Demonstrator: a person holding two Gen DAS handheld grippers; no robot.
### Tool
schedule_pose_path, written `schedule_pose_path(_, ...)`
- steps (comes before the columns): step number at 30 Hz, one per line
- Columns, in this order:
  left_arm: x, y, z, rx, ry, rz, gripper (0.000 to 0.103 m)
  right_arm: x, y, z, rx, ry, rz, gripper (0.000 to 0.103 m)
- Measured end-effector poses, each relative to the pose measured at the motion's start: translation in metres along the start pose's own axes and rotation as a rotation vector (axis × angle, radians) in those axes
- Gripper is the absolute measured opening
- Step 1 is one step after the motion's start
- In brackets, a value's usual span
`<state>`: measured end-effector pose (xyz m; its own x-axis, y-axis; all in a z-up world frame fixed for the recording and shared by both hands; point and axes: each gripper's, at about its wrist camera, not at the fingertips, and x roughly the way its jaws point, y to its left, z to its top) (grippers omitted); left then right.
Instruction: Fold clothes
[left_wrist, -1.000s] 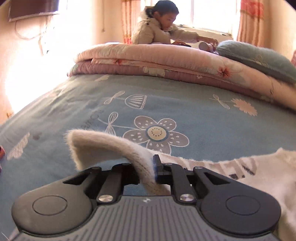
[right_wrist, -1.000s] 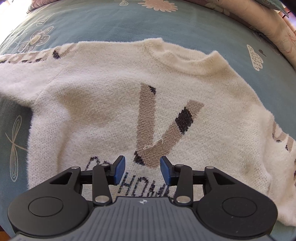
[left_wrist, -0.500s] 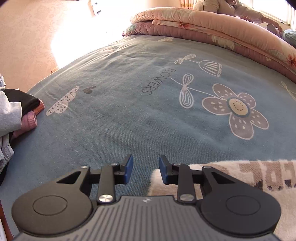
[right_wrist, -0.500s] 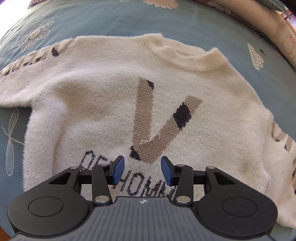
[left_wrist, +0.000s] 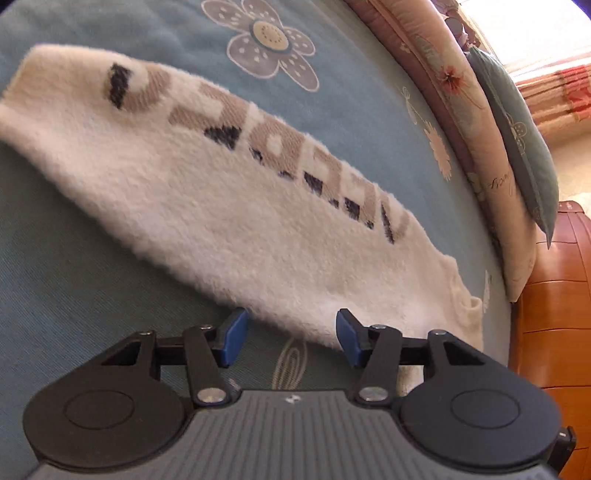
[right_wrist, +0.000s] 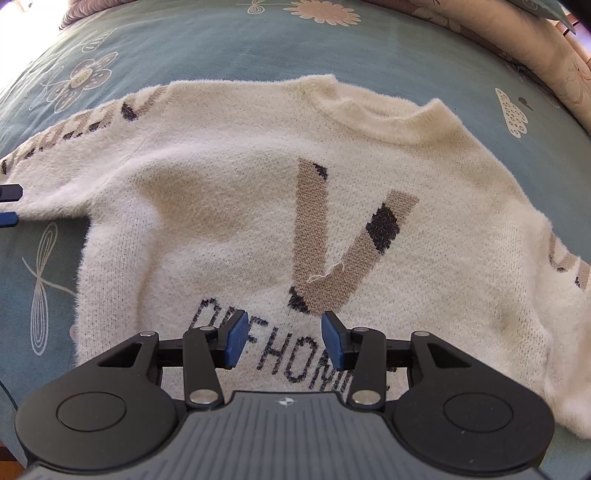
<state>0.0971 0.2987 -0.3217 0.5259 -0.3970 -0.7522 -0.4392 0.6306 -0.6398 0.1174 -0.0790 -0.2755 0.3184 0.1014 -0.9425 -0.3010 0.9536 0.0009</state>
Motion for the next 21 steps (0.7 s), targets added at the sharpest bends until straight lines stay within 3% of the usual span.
schedule_pose_path(4,0.022,0.008,-0.014,-0.146,-0.058,-0.08,0.057,-0.01,-0.002,-0.013,0.026,-0.008,0.011,0.048)
schedule_pose_path(8,0.027,0.011,-0.008,-0.251,-0.056,-0.12,0.059,-0.02,-0.001,-0.031,0.052,-0.011,0.041,0.048)
schedule_pose_path(12,0.009,-0.004,-0.007,-0.123,-0.059,0.012,0.059,-0.034,0.005,-0.044,0.079,-0.048,0.135,0.049)
schedule_pose_path(17,0.011,-0.011,-0.013,-0.038,-0.004,0.038,0.06,-0.041,0.029,-0.048,0.042,-0.068,0.29,0.054)
schedule_pose_path(21,0.025,-0.025,-0.015,0.01,0.021,0.03,0.06,-0.034,0.06,-0.052,-0.04,-0.029,0.284,0.055)
